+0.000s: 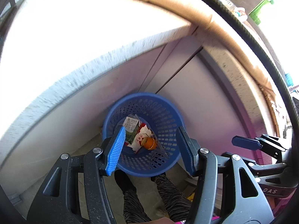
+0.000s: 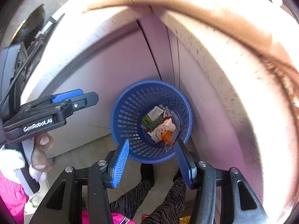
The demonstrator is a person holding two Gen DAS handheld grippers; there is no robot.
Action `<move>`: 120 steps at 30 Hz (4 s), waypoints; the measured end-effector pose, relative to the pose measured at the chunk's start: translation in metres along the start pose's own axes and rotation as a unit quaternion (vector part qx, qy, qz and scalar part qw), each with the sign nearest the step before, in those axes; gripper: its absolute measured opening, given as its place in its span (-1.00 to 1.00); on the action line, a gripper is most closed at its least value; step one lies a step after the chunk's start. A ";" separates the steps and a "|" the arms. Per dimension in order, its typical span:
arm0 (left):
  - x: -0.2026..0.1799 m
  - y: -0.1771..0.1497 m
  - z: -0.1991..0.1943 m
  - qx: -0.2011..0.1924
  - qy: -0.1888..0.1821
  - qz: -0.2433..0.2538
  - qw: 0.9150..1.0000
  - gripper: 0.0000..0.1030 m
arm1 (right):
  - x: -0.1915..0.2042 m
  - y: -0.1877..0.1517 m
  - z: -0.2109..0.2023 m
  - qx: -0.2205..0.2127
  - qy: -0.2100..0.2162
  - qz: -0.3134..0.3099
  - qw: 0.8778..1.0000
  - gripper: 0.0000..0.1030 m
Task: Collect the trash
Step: 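Raise both tools back over the towel toward the toothpaste tube, then grasp the blue toothpaste tube with the left tool while the right tool grasps the bread piece, then carry the toothpaste tube and bread piece in both tools down over the wastebasket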
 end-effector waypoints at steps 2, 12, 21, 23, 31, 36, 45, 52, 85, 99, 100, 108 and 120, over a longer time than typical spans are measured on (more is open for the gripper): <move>-0.002 0.003 -0.012 -0.011 0.001 0.005 1.000 0.11 | 0.001 -0.001 -0.013 -0.010 0.005 -0.004 1.000 0.08; -0.038 0.035 -0.061 -0.072 0.000 0.033 0.997 0.11 | -0.018 0.005 -0.087 -0.083 0.027 -0.015 0.996 0.24; -0.093 0.078 -0.078 -0.117 0.001 0.067 0.991 0.12 | -0.061 0.030 -0.142 -0.149 0.011 -0.020 0.989 0.35; -0.107 0.089 -0.072 -0.121 0.003 0.072 0.990 0.12 | -0.073 0.038 -0.150 -0.161 0.004 -0.024 0.987 0.35; -0.144 0.130 -0.047 -0.128 -0.003 0.082 0.988 0.12 | -0.121 0.080 -0.156 -0.187 -0.009 -0.031 0.982 0.35; -0.161 0.160 -0.028 -0.123 -0.020 0.071 0.990 0.12 | -0.151 0.103 -0.151 -0.189 -0.014 -0.031 0.981 0.35; -0.186 0.207 0.010 -0.103 -0.036 0.067 0.992 0.11 | -0.187 0.145 -0.129 -0.183 -0.020 -0.029 0.982 0.35; -0.196 0.237 0.041 -0.080 -0.035 0.066 0.994 0.11 | -0.202 0.168 -0.112 -0.170 -0.021 -0.052 0.984 0.34; -0.206 0.292 0.102 -0.054 -0.010 0.091 0.994 -0.11 | -0.218 0.224 -0.056 -0.132 0.001 -0.104 0.986 0.20; -0.200 0.282 0.085 -0.070 -0.017 0.081 0.994 -0.12 | -0.214 0.219 -0.057 -0.139 0.007 -0.105 0.985 -0.27; -0.199 0.280 0.083 -0.071 -0.017 0.080 0.994 -0.12 | -0.214 0.216 -0.060 -0.142 0.008 -0.102 0.985 -0.27; -0.185 0.260 0.063 -0.084 -0.026 0.062 0.994 -0.12 | -0.216 0.194 -0.080 -0.161 0.007 -0.077 0.984 -0.28; -0.157 0.207 0.022 -0.102 -0.028 0.047 0.993 -0.13 | -0.206 0.155 -0.108 -0.180 -0.006 -0.065 0.981 -0.28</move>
Point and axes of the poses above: each gripper's, at about its wrist camera, not at the fingertips, and z roughly the way its jaws point, x to its left, y to its top, the point moved 1 cm from there along z, roughly the way its jaws point, and after that the axes turned 7 degrees about -z, right-handed, at the moved point
